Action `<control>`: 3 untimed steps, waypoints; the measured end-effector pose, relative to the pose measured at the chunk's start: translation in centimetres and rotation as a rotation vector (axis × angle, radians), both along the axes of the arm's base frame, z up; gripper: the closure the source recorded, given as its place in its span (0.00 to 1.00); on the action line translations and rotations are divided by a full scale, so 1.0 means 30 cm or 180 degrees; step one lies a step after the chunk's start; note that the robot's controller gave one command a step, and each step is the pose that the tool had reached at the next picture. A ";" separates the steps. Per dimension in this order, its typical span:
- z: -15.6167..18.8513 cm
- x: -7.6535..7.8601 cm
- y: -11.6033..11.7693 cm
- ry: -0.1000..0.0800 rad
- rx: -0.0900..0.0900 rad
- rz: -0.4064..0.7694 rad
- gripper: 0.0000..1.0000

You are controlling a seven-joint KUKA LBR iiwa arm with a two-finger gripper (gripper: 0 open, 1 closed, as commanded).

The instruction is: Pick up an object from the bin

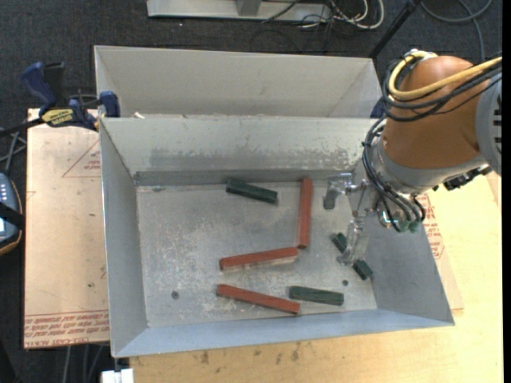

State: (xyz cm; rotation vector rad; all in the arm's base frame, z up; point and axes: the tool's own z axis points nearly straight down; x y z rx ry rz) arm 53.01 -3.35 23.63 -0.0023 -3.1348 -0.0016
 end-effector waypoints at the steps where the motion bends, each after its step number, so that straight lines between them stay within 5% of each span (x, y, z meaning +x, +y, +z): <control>1: 0.014 0.005 0.000 -0.0024 -0.0001 0.0002 0.00; 2: -0.083 0.023 0.030 -0.0048 -0.0004 0.0203 0.00; 3: -0.329 0.113 0.148 -0.0044 0.0001 0.0192 0.00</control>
Offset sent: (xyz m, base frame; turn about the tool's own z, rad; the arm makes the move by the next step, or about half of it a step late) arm 0.0162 0.0376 -0.1203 -0.2525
